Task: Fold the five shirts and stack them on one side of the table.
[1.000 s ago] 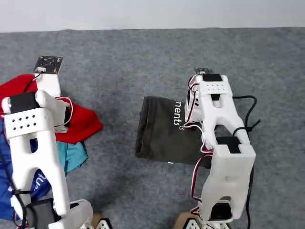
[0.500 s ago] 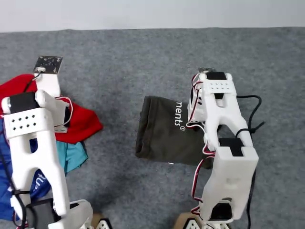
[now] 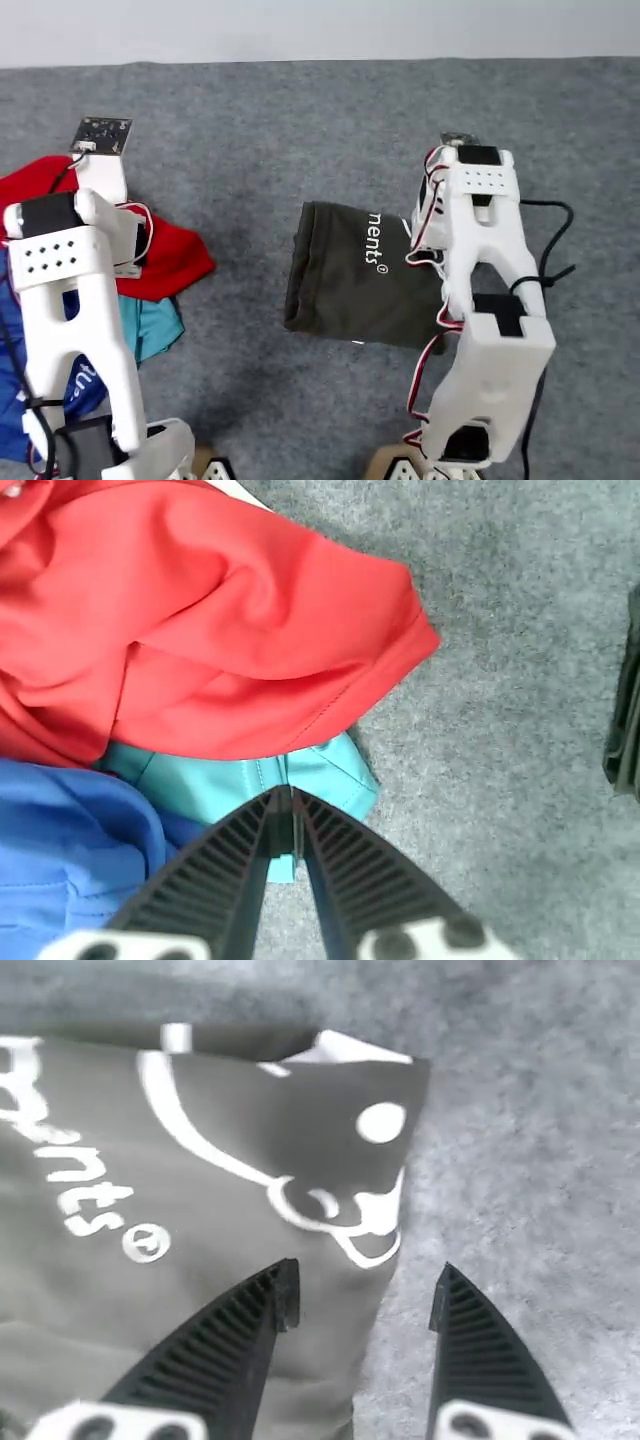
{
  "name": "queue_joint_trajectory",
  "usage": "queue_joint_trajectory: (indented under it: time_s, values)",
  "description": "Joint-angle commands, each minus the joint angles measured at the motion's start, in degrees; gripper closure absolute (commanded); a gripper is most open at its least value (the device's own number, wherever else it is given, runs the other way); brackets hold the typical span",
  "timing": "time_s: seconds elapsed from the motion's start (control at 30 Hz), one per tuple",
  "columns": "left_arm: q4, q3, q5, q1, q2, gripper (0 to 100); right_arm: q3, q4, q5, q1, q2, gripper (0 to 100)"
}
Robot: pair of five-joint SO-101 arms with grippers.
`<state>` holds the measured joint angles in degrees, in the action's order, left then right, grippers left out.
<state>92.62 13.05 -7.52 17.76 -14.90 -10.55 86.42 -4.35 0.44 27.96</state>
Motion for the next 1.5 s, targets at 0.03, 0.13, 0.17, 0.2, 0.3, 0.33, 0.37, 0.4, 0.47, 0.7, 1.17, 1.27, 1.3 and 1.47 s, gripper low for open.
queue_joint_trajectory:
  time_s: [0.03,0.13,0.17,0.2,0.3,0.33,0.37,0.4,0.47,0.7,1.17,1.27,1.3,1.47]
  values:
    - [-0.4,0.0,0.4,-0.4,-1.7,100,-2.7,-0.8,0.2,-0.5,1.7,76.8]
    - [-0.4,1.5,0.4,-0.4,-1.7,100,-2.8,-0.8,0.2,-2.6,2.7,76.8]
    - [-0.4,1.8,0.4,-0.4,-1.7,100,-2.8,-0.8,0.2,-3.2,2.9,76.8]
    - [-0.4,1.9,0.4,-0.4,-1.7,100,-2.8,-0.8,0.2,-3.7,2.9,76.8]
    - [-0.4,1.7,0.4,-0.4,-1.7,100,-2.8,-0.9,0.2,-4.6,3.3,76.8]
    - [-0.4,1.7,0.4,-0.4,-1.8,100,-2.8,-0.9,0.2,-4.7,3.4,76.7]
    - [-0.4,1.7,0.4,-0.4,-1.8,100,-2.7,-0.9,0.2,-4.8,3.5,75.8]
    - [-0.4,1.7,0.4,-0.4,-1.8,100,-2.7,-0.9,0.2,-4.8,3.8,74.0]
    - [-0.4,1.7,0.4,-0.5,-1.8,100,-2.7,-0.9,0.1,-4.4,5.0,69.5]
    - [-0.4,1.7,0.4,-0.5,-1.8,100,-2.7,-1.5,0.1,-4.6,8.0,68.0]
    - [-0.4,1.7,0.4,-0.5,-1.8,100,-3.4,-1.5,0.6,-4.3,8.8,95.4]
    - [-0.4,1.7,0.4,-0.5,-1.8,100,-5.1,-0.7,0.7,-2.7,8.8,98.9]
    - [-0.4,1.7,0.4,-0.5,-1.8,100,-6.1,0.0,0.7,-1.7,8.8,98.6]
    - [-0.4,1.7,0.4,-0.5,-1.8,100,-11.0,2.3,7.6,4.0,6.4,99.0]
